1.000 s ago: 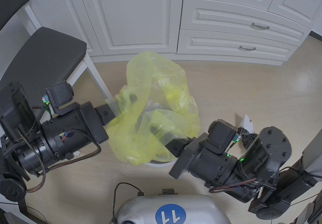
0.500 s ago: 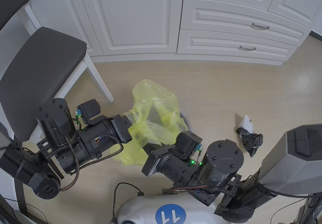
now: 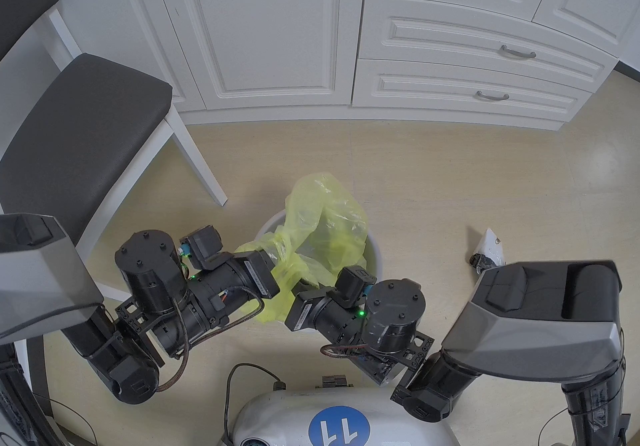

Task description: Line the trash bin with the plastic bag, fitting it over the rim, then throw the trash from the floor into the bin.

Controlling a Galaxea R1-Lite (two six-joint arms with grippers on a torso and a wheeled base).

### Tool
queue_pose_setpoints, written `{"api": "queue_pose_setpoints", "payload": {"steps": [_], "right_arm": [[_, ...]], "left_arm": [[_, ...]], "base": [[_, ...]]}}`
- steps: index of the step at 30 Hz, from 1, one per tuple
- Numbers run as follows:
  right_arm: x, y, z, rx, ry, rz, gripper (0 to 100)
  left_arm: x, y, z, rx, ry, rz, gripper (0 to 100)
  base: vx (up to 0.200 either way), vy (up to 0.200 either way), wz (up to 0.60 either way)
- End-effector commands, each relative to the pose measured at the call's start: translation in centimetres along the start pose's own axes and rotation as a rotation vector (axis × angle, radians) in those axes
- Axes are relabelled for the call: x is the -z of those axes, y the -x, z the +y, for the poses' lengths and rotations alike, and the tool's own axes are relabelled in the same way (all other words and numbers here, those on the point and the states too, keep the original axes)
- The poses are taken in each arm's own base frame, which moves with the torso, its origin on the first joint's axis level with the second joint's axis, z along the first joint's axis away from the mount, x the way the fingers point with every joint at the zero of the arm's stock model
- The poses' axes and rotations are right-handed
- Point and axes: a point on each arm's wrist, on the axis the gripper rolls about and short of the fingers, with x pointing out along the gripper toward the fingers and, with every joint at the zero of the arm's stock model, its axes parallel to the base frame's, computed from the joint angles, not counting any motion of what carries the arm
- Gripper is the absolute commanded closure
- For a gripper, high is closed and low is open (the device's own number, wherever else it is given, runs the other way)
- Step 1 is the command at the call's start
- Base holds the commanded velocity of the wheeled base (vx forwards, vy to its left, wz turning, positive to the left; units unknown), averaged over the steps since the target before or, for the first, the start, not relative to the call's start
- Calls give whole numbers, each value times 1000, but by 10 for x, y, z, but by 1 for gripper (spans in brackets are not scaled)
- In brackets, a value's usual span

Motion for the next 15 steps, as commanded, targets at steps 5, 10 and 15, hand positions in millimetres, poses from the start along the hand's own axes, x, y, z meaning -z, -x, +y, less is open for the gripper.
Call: {"api": "queue_pose_setpoints", "payload": {"steps": [5,10,15], "right_arm": [[15,0,-2,0,3,23,100],[-4,6,18,-38,-13,-18,100],[-46,29,59,-139,-100,-85,100]], "left_arm": [[10,4,5,-21,-6,46,100],[8,4,3,-16,-21,39,100],[4,12,2,-37,-79,65,100]], "base": [[0,0,0],[0,0,0],[0,0,0]]}}
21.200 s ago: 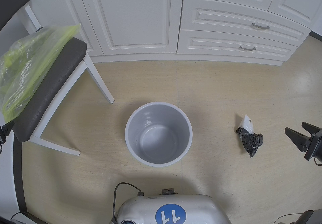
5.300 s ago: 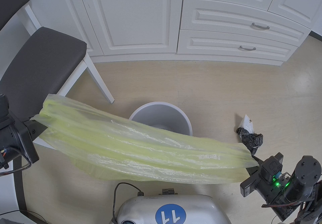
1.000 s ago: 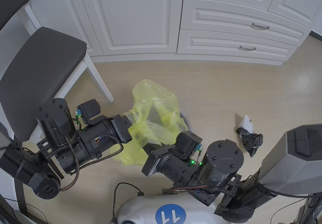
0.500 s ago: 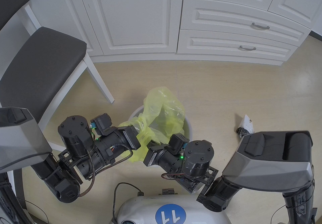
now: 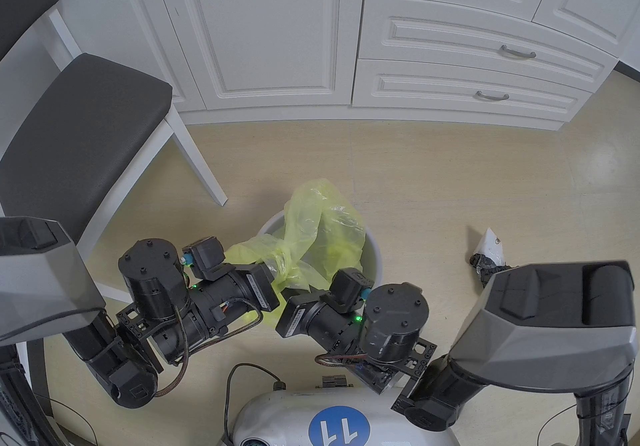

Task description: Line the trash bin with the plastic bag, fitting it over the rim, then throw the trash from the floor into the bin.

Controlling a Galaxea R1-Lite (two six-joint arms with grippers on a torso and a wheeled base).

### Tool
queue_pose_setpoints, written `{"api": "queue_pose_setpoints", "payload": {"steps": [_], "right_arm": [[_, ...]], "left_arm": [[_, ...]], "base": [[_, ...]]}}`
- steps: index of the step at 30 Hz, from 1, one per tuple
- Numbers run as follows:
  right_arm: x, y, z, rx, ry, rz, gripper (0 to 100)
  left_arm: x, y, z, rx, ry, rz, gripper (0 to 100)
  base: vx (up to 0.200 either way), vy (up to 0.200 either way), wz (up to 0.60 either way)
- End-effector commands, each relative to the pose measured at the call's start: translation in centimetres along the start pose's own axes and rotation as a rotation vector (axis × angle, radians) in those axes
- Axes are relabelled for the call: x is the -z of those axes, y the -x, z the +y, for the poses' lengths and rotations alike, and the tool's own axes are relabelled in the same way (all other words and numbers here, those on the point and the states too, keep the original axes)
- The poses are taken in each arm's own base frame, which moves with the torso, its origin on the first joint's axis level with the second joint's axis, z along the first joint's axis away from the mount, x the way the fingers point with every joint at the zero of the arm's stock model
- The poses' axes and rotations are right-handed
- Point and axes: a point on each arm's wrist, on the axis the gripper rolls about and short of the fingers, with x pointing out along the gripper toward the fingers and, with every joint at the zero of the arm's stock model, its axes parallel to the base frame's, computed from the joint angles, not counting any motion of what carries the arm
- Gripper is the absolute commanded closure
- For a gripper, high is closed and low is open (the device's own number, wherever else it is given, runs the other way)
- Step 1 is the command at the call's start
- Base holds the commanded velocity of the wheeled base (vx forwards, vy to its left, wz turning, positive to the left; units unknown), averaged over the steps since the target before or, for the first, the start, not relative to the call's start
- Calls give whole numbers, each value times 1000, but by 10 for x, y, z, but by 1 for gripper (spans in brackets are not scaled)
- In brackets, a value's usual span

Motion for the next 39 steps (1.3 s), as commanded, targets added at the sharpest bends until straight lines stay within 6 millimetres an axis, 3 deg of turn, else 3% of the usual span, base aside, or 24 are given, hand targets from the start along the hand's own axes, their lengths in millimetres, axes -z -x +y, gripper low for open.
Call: {"api": "queue_pose_setpoints", "payload": {"steps": [1,7,14,17,21,28,33,39], "right_arm": [[-49,24,48,-125,-101,-94,100],[-49,24,53,-122,-133,-69,100],[-30,7,32,-63,-118,-56,100],[-31,3,25,-48,-116,-64,100],[-30,2,20,-37,-111,-62,100],[-27,1,7,-5,-71,-58,100],[-39,2,-2,21,-13,-83,100],[-60,10,-9,53,86,-109,100]], "left_arm": [[-5,9,-2,-30,-60,43,100],[-7,12,-4,-96,-89,151,100],[-2,-4,12,-196,-60,241,100],[6,-16,24,-222,-51,256,100],[2,-19,24,-248,-47,224,100],[-19,-2,20,-256,-59,170,100],[-32,9,21,-269,-87,129,100],[-64,35,23,-315,-118,82,100]], "base": [[0,0,0],[0,0,0],[0,0,0],[0,0,0],[0,0,0],[0,0,0],[0,0,0],[0,0,0]]}}
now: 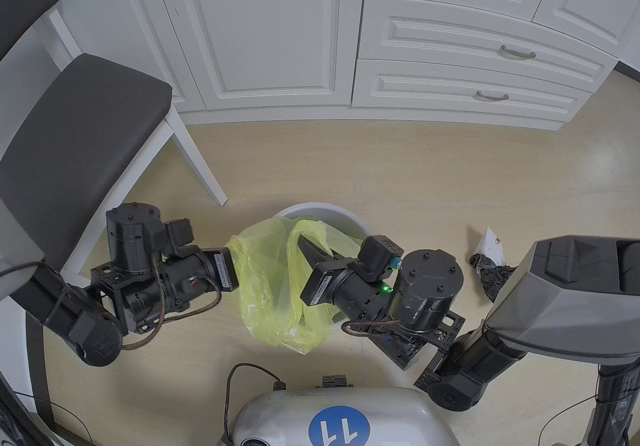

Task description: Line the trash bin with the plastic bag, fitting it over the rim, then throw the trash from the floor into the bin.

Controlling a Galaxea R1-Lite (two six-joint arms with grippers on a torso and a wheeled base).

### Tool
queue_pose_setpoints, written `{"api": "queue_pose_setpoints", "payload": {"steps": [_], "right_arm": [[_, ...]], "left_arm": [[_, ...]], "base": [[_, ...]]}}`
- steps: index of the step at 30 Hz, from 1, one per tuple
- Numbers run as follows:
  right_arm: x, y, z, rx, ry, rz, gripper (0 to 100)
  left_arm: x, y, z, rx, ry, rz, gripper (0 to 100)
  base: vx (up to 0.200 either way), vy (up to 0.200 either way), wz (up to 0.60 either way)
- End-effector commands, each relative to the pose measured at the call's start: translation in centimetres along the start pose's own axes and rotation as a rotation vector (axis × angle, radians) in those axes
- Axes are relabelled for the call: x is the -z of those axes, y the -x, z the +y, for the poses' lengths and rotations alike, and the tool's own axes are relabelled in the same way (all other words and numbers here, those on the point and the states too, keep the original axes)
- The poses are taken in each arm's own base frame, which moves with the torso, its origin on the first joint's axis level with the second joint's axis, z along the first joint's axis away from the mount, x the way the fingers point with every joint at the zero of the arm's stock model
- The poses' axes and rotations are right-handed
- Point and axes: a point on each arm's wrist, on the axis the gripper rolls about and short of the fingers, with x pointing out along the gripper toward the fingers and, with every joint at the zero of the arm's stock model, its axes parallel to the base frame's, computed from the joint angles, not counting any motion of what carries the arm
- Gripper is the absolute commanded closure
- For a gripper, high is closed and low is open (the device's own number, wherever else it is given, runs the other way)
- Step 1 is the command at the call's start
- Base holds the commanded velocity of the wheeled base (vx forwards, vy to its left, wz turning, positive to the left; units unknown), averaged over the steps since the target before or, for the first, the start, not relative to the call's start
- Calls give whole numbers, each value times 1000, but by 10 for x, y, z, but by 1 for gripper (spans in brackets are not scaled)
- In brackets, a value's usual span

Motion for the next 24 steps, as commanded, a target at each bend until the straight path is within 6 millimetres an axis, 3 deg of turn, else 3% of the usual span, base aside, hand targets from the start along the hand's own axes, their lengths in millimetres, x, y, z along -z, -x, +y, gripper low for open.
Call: {"api": "queue_pose_setpoints", "payload": {"steps": [1,7,12,16,18,19,20,24], "right_arm": [[-21,6,-1,11,31,-28,100],[-49,10,-10,60,45,-41,100],[-61,6,-25,144,67,17,100],[-59,3,-28,191,78,65,100],[-47,-2,-33,223,87,99,100],[-47,-3,-34,224,85,98,100],[-36,-11,-45,246,83,107,100],[-23,-26,-72,298,75,106,100]], "left_arm": [[-28,32,4,-23,-1,-49,100],[-41,63,0,79,11,8,100],[-37,59,2,90,22,63,100],[-24,38,9,75,40,125,100],[-9,11,16,60,62,192,100],[-8,10,16,59,64,197,100],[1,-7,18,51,83,229,100],[11,-31,26,44,166,201,100]], "base": [[0,0,0],[0,0,0],[0,0,0],[0,0,0],[0,0,0],[0,0,0],[0,0,0],[0,0,0]]}}
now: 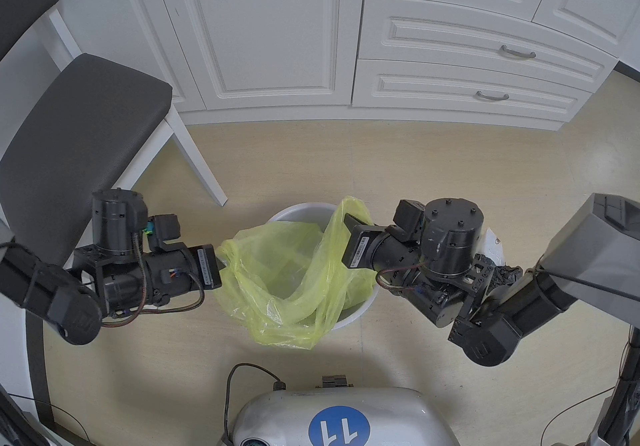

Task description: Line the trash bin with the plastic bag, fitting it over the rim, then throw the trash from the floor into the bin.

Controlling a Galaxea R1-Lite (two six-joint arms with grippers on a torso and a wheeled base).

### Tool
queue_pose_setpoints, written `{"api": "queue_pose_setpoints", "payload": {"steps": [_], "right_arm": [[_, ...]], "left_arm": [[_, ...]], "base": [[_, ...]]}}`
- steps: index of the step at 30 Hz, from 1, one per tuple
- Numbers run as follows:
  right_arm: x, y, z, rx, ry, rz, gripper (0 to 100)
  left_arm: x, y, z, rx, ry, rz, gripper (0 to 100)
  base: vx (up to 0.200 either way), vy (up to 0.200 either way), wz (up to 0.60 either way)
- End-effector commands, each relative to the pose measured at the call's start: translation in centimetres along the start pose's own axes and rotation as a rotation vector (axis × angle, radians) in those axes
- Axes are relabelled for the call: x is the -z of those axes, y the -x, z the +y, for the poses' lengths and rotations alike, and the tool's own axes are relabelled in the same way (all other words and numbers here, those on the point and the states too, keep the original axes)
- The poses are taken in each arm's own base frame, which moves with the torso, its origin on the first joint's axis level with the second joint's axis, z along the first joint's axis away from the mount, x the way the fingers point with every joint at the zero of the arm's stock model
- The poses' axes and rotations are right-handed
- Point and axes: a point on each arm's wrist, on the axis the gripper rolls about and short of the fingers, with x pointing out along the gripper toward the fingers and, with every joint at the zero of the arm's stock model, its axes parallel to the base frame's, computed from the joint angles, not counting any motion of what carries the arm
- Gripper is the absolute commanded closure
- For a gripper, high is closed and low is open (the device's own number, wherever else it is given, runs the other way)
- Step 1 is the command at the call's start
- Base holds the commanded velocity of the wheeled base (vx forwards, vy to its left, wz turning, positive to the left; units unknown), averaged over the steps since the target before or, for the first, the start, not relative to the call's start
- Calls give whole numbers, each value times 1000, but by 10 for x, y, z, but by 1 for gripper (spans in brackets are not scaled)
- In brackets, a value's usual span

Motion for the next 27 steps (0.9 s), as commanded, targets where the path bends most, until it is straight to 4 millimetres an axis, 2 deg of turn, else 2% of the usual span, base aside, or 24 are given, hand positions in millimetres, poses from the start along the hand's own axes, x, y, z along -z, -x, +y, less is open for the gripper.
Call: {"api": "queue_pose_setpoints", "payload": {"steps": [1,5,6,7,12,14,16,18,19,21,24,27], "right_arm": [[25,-34,-33,86,-12,19,100],[30,-44,-43,96,-37,-4,100],[37,-56,-55,99,-71,-48,100],[42,-60,-57,95,-83,-63,100],[48,-66,-56,83,-99,-82,100],[38,-66,-51,64,-133,-128,100],[17,-58,-40,25,-164,-192,100],[16,-58,-39,22,-165,-194,100],[-3,-44,-27,-8,-178,-221,100],[-10,-38,-24,-21,-181,-227,100],[-10,-35,-26,-24,-177,-212,100],[7,-40,-36,-18,-168,-165,100]], "left_arm": [[19,-52,21,-17,106,36,100],[13,-54,29,-12,139,-29,100],[4,-51,36,-5,171,-105,100],[-1,-48,39,-1,182,-140,100],[-19,-32,48,-7,186,-235,100],[-27,-22,48,-8,183,-268,100],[-37,-10,44,3,172,-308,100],[-37,-9,43,5,170,-310,100],[-44,6,34,23,154,-343,100],[-43,11,29,39,148,-343,100],[-37,15,19,86,137,-314,100],[-30,9,15,107,137,-282,100]], "base": [[0,0,0],[0,0,0],[0,0,0],[0,0,0],[0,0,0],[0,0,0],[0,0,0],[0,0,0],[0,0,0],[0,0,0],[0,0,0],[0,0,0]]}}
